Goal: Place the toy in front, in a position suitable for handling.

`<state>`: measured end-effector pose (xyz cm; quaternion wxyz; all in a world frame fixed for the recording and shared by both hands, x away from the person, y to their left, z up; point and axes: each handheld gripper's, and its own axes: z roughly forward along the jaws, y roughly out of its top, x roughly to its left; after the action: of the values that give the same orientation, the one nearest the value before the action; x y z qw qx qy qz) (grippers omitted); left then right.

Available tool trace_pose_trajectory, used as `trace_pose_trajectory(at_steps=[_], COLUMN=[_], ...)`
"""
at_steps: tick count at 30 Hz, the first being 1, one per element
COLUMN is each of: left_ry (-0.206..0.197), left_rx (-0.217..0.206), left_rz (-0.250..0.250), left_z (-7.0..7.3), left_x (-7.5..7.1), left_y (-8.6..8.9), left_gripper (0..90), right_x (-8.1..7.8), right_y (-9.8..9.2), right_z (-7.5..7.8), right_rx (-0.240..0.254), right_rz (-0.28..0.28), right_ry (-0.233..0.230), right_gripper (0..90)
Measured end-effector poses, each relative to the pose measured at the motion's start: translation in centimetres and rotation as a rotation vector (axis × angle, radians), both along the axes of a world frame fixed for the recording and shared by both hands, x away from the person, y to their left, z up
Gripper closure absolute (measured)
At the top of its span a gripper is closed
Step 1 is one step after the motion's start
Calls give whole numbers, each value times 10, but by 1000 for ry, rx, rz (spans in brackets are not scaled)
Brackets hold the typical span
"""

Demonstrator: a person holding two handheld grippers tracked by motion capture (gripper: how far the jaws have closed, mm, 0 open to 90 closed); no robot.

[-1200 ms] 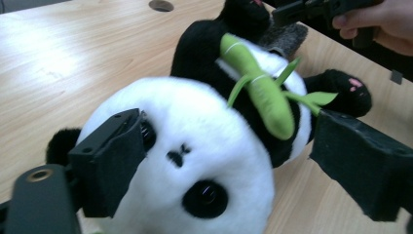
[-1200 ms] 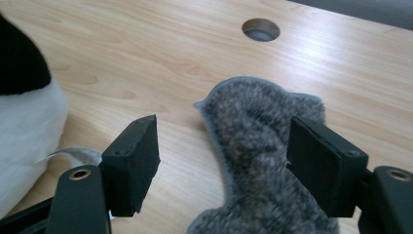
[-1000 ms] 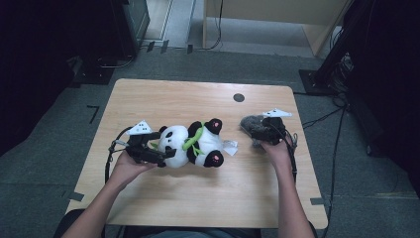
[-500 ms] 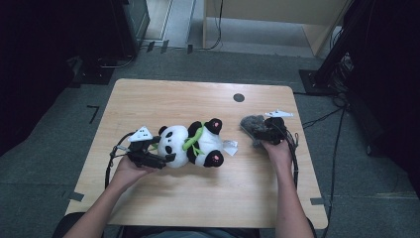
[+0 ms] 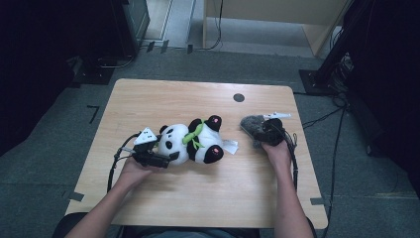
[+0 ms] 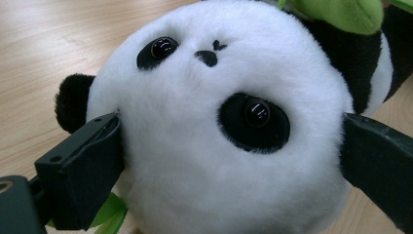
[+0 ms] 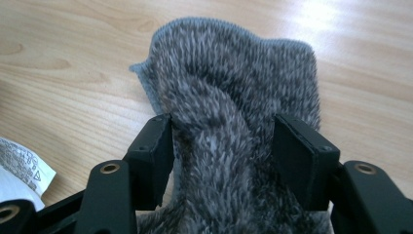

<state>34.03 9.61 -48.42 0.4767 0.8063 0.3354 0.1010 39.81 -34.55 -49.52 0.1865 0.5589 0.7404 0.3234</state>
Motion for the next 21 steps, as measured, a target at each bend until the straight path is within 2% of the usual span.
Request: trace_pose_trajectory(at_steps=[8, 9, 10, 11, 13, 14, 16, 21], left_ry=[-11, -35, -35, -62, -81, -82, -76, -55], left_rx=[7, 16, 16, 27, 42, 37, 31, 26], left_rz=[9, 6, 6, 0, -7, -3, 2, 8], left_z=[-5, -5, -5, -6, -7, -7, -7, -5], left_x=[-1, -3, -3, -6, -8, -10, -10, -10], left_y=[0, 1, 1, 2, 2, 2, 3, 3], left_gripper=[1, 56, 103, 139, 154, 200, 224, 258], right_x=[0, 0, 0, 0, 0, 0, 0, 1], right_y=[-2, -1, -1, -1, -1, 0, -1, -6], right_z=[-4, -5, -6, -7, -7, -7, -7, -9], right_rx=[5, 0, -9, -17, -26, -44, -48, -2], right_rz=[5, 8, 10, 12, 16, 16, 18, 8], right_ry=[20, 24, 27, 30, 30, 28, 27, 25], right_gripper=[445, 457, 467, 478, 493, 526, 556, 619])
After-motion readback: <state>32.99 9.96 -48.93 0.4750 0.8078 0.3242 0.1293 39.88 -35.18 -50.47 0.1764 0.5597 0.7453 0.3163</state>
